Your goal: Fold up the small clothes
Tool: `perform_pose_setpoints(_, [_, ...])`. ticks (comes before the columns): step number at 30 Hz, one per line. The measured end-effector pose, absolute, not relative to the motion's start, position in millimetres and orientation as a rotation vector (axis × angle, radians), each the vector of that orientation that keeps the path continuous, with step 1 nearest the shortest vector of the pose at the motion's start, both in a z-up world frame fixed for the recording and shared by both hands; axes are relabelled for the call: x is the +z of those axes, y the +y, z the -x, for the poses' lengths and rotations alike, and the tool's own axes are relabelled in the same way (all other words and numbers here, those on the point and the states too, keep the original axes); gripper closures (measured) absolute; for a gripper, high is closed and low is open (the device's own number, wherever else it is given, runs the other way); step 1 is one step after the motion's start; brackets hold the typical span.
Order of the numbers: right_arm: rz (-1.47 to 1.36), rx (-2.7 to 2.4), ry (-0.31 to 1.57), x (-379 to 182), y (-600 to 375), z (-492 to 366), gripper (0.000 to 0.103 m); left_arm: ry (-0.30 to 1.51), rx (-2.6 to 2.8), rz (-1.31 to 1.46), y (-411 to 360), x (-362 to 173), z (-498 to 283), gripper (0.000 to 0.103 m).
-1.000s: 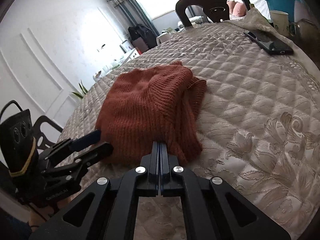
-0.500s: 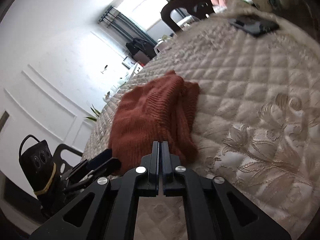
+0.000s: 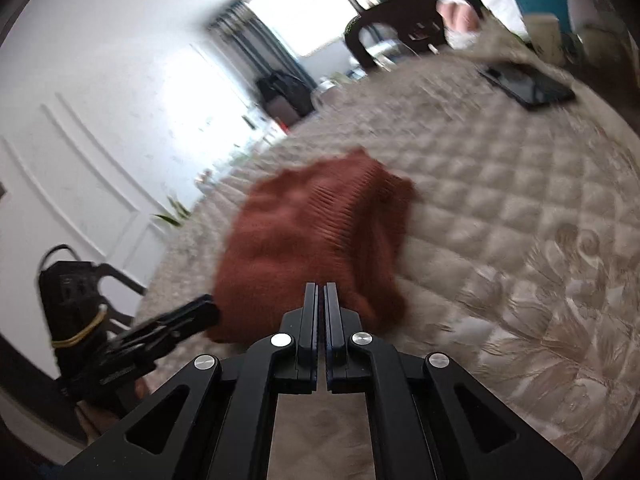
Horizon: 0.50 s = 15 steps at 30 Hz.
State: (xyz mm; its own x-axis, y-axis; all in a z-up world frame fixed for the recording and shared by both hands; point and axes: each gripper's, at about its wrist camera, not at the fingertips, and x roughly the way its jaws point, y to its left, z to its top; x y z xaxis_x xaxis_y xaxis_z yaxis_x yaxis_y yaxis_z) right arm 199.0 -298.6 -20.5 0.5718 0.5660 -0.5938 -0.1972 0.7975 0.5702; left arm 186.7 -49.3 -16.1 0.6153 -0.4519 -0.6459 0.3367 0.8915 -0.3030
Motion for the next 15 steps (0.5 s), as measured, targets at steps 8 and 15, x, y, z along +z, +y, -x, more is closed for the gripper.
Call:
perform_pose_setpoints(8, [-0.47,0.514,0.791,2.4,-293.9,-208.7,0.102,0.747,-0.454,0.237,-37.3,8.8,-226.6,0.068])
perform_pose_setpoints(15, [-0.507,0.492,0.859,-26.9,-292.6,-236.9,0.102,0.794,-0.416,0.244,-42.8,-16.5,-261.8,0.068])
